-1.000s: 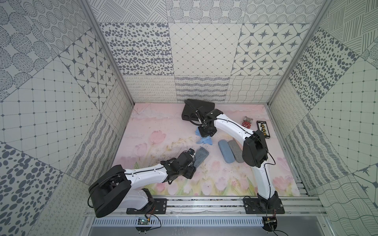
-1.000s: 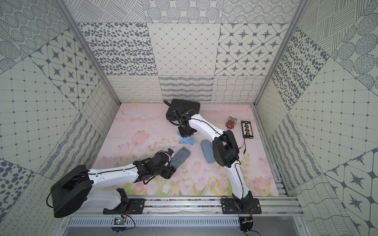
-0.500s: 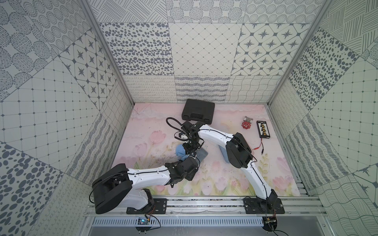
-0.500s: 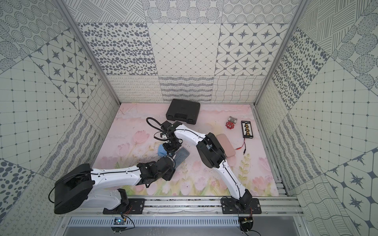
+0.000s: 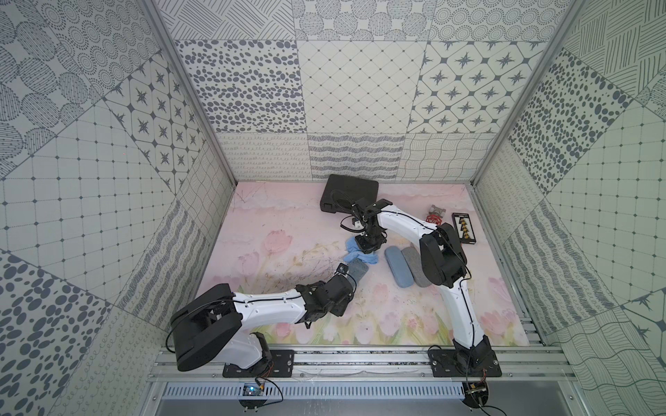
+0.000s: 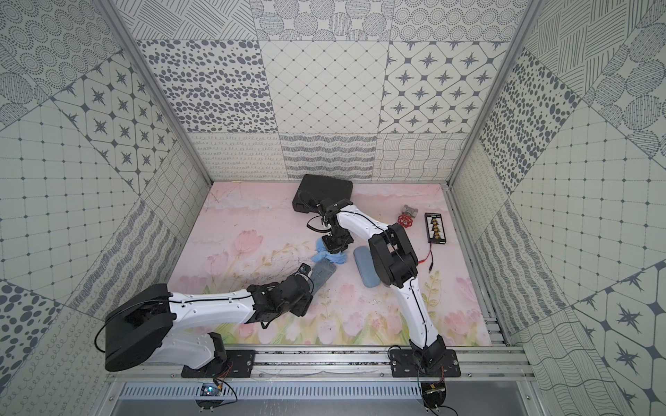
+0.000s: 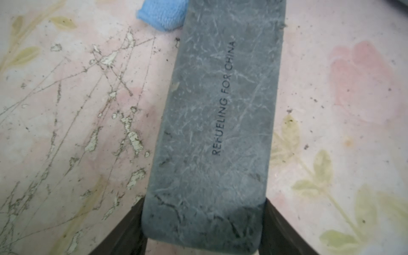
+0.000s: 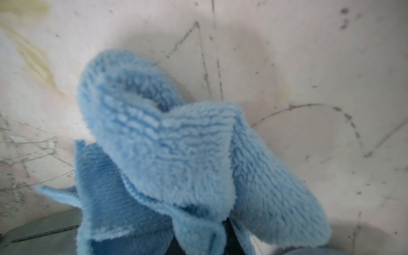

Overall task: Wipe the eyeglass case
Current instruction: Wipe the dirt from the eyeglass case.

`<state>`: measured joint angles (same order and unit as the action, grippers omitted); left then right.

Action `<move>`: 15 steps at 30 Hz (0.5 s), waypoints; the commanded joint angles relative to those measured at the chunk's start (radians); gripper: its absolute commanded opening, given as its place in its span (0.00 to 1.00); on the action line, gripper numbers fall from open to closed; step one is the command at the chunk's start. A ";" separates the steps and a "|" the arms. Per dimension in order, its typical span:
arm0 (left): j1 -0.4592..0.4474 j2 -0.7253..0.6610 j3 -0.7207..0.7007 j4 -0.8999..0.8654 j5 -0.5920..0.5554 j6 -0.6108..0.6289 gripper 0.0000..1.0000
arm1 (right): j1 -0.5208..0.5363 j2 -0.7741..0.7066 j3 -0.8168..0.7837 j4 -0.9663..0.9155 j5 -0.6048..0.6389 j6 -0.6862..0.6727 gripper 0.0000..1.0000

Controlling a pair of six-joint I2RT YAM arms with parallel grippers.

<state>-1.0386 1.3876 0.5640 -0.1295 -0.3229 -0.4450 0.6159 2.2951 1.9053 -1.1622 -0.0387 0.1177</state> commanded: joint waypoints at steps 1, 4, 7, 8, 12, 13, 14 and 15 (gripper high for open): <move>0.006 0.006 -0.006 -0.118 -0.101 -0.072 0.16 | -0.001 0.047 -0.025 -0.123 0.105 -0.008 0.00; 0.011 0.018 -0.012 -0.090 -0.067 -0.058 0.17 | 0.031 -0.011 -0.084 -0.064 0.002 -0.033 0.00; 0.017 0.038 -0.004 -0.071 -0.032 -0.060 0.18 | 0.070 -0.046 -0.148 -0.042 -0.082 -0.018 0.00; 0.020 0.044 -0.004 -0.064 -0.021 -0.065 0.18 | 0.076 -0.060 -0.177 -0.022 -0.116 -0.007 0.00; 0.042 0.059 0.004 -0.058 0.024 -0.099 0.18 | 0.077 -0.152 -0.311 0.068 -0.260 0.033 0.00; 0.044 0.058 0.005 -0.058 0.033 -0.100 0.18 | 0.068 -0.172 -0.327 0.075 -0.264 0.043 0.00; 0.047 0.056 0.005 -0.058 0.040 -0.100 0.18 | 0.055 -0.189 -0.340 0.084 -0.271 0.056 0.00; 0.052 0.056 0.007 -0.057 0.053 -0.098 0.18 | 0.035 -0.206 -0.349 0.093 -0.280 0.076 0.00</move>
<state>-1.0153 1.4124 0.5751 -0.1387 -0.2932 -0.4782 0.6453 2.1231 1.6127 -1.0042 -0.1463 0.1513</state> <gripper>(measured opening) 0.720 0.149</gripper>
